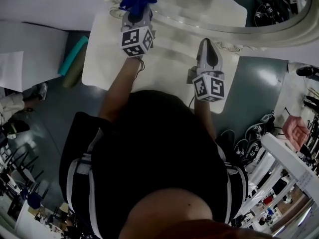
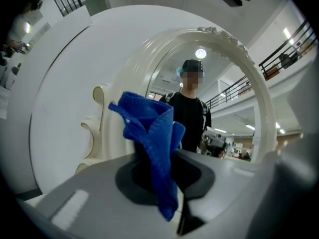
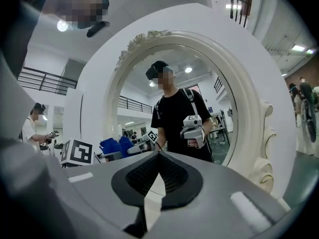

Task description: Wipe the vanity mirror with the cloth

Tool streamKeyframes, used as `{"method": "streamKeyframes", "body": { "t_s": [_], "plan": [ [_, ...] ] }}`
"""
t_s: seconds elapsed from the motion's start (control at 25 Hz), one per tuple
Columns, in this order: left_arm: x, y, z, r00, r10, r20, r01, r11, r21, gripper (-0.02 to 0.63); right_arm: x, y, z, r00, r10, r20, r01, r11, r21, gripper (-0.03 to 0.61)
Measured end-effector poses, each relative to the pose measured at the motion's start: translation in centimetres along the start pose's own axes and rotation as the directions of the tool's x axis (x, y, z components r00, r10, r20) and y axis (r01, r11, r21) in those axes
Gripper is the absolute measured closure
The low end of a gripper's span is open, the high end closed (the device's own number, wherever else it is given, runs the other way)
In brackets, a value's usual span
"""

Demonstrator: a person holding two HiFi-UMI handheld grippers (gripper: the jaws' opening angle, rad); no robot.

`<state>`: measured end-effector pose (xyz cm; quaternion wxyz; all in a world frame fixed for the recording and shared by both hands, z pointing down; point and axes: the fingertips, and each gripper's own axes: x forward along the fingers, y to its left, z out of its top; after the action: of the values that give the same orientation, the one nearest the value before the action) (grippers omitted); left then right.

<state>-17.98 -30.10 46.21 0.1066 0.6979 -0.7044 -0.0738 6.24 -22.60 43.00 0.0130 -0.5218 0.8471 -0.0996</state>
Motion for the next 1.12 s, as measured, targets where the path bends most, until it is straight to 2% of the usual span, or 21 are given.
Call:
{"method": "streamKeyframes", "body": {
  "t_s": [0.24,0.48,0.76,0.92,1.12],
  "plan": [
    [-0.1,-0.4,-0.4,0.999,0.029,0.035,-0.028,0.999,-0.035,0.552,-0.3,-1.1,0.0,1.0,-0.017,0.001,0.017,1.0,0.003,0.578],
    [0.2,-2.7,-2.9,1.0,-0.011,-0.013,0.01,0.999,-0.052,0.552,-0.5,-2.2,-0.5,1.0,-0.022,-0.003,0.022,1.0,0.013,0.578],
    [0.6,-3.2,-3.7,0.999,-0.04,-0.014,0.04,0.999,0.003,0.552,0.2,-3.1,0.6,0.999,-0.044,0.021,0.044,0.999,0.021,0.578],
    [0.7,-3.5,-4.2,0.999,-0.033,-0.017,0.032,0.999,-0.021,0.552,-0.3,-4.1,0.6,0.998,-0.062,0.019,0.062,0.998,0.013,0.578],
    [0.4,-6.4,-5.1,0.999,-0.049,-0.022,0.048,0.997,-0.057,0.552,-1.5,-5.3,1.0,0.997,-0.078,0.019,0.077,0.997,0.015,0.578]
  ]
}}
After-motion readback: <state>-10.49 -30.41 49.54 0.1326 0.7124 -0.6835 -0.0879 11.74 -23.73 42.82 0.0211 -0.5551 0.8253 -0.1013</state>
